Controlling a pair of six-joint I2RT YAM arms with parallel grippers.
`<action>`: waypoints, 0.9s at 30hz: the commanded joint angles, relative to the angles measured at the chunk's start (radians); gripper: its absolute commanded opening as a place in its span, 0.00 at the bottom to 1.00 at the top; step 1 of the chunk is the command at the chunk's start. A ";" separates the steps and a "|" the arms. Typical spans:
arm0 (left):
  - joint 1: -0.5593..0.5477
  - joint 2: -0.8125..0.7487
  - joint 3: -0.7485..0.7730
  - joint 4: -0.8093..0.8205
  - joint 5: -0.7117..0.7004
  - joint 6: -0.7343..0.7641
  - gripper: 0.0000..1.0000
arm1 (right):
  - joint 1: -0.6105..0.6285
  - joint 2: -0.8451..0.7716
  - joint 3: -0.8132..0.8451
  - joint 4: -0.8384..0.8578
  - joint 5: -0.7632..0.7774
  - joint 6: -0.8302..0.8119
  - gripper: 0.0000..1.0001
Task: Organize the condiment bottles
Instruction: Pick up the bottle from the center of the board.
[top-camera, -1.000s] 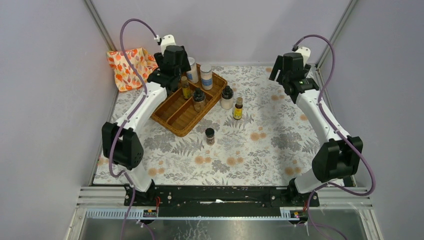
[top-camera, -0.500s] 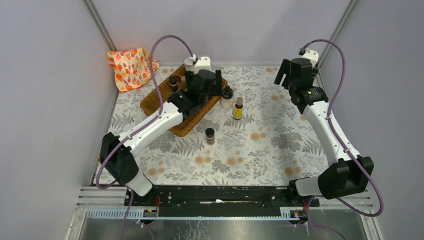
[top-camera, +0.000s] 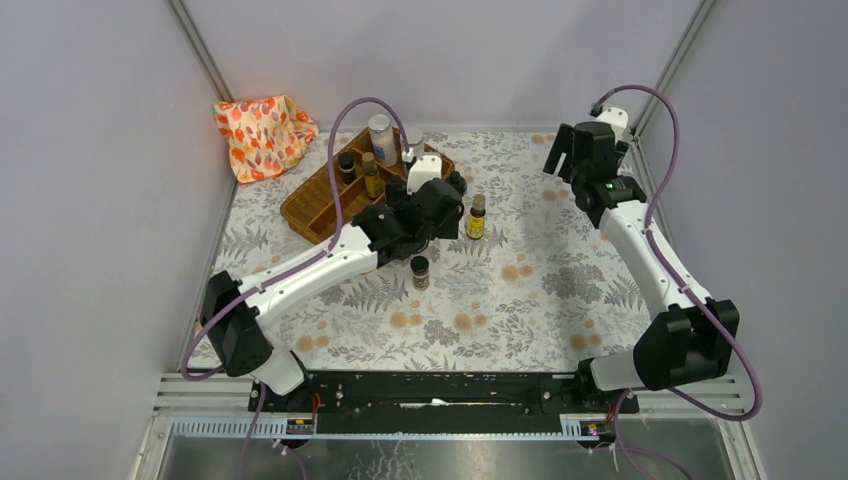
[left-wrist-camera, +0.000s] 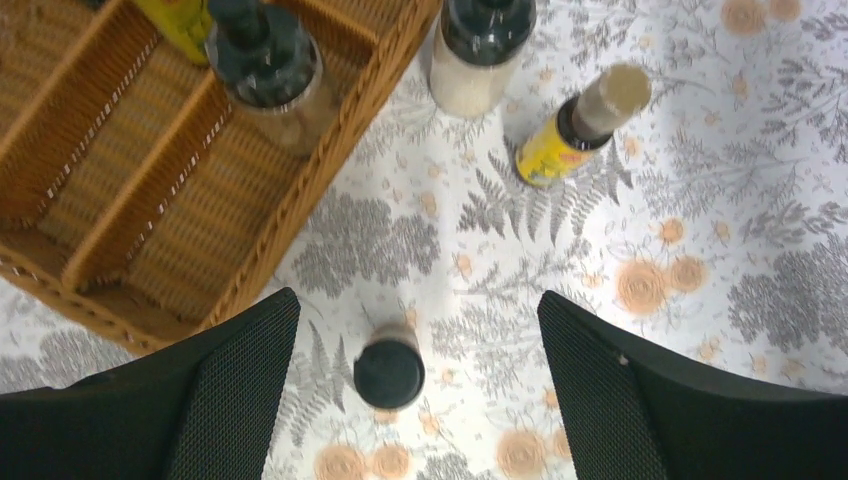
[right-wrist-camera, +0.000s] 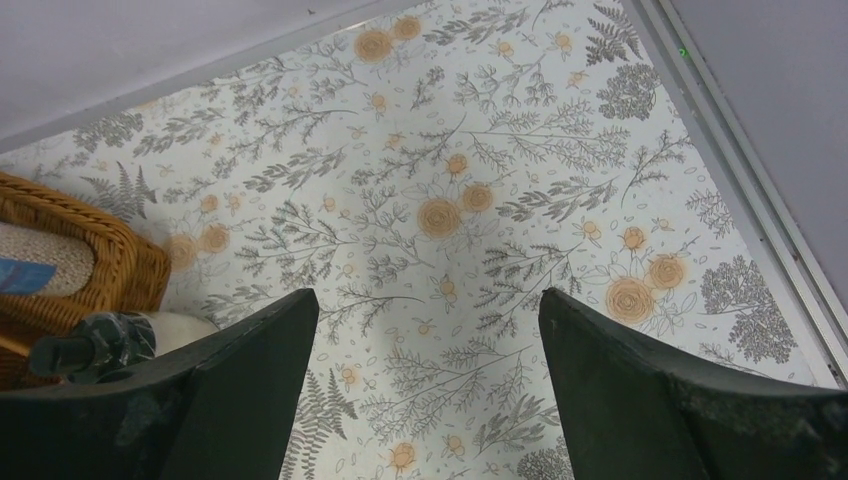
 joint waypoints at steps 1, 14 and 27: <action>-0.050 -0.058 -0.040 -0.173 -0.015 -0.168 0.93 | -0.004 -0.022 -0.032 0.039 -0.002 0.004 0.89; -0.085 -0.092 -0.201 -0.235 0.045 -0.291 0.93 | -0.004 -0.072 -0.096 0.039 -0.010 0.023 0.89; -0.085 -0.023 -0.271 -0.057 0.110 -0.260 0.91 | -0.004 -0.099 -0.113 0.038 -0.005 0.012 0.88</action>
